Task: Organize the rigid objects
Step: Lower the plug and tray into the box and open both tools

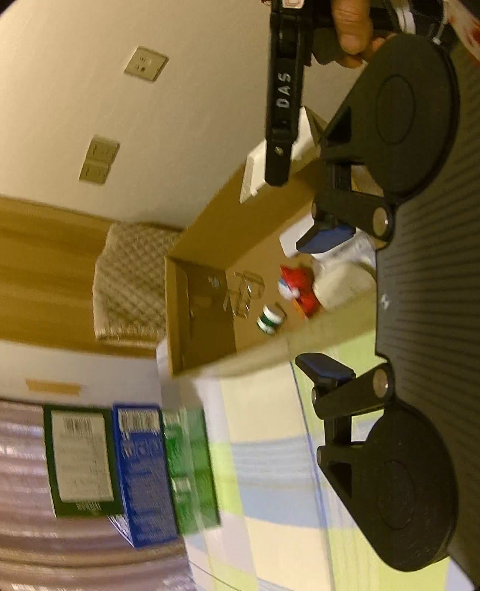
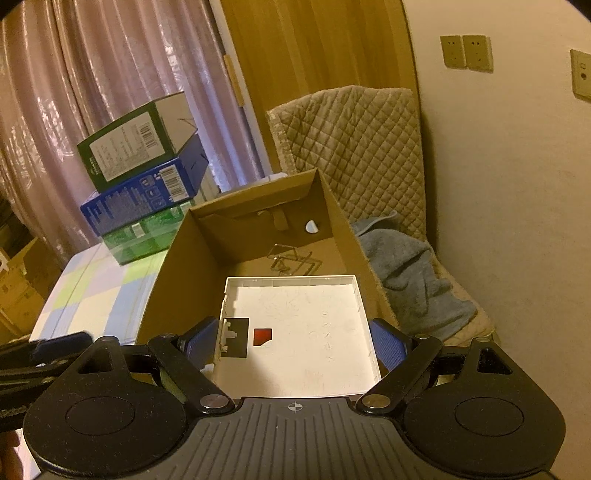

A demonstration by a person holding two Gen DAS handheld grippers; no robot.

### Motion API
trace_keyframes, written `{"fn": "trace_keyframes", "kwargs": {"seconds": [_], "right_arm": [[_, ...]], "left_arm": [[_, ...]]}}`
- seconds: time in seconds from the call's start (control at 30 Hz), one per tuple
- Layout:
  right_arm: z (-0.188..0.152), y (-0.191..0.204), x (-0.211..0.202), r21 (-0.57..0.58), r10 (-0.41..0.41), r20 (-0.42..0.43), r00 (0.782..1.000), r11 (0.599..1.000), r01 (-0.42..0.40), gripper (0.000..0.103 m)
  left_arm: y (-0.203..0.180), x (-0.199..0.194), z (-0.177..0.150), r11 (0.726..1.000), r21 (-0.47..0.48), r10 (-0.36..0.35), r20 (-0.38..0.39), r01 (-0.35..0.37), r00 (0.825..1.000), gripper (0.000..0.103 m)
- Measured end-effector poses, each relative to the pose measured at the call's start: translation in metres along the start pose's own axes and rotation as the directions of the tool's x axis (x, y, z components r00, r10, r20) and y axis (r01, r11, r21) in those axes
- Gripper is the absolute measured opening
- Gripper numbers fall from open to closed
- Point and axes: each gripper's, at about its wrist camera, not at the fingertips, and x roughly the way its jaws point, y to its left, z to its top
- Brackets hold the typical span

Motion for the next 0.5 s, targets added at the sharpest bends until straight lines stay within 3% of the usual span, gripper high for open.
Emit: {"fn": "trace_keyframes", "kwargs": {"seconds": [0.4, 0.5], "right_arm": [[0.0, 0.015, 0.013, -0.019, 0.024, -0.01, 1.0, 1.0, -0.025, 0.085], [0.001, 0.015, 0.013, -0.001, 0.039, 0.016, 0.999, 0.999, -0.039, 0.085]], "left_arm": [[0.022, -0.016, -0.011, 0.999, -0.044, 0.031, -0.004, -0.031, 1.0, 0.055], [0.021, -0.018, -0.012, 0.998, -0.043, 0.037, -0.001, -0.037, 0.999, 0.059]]}}
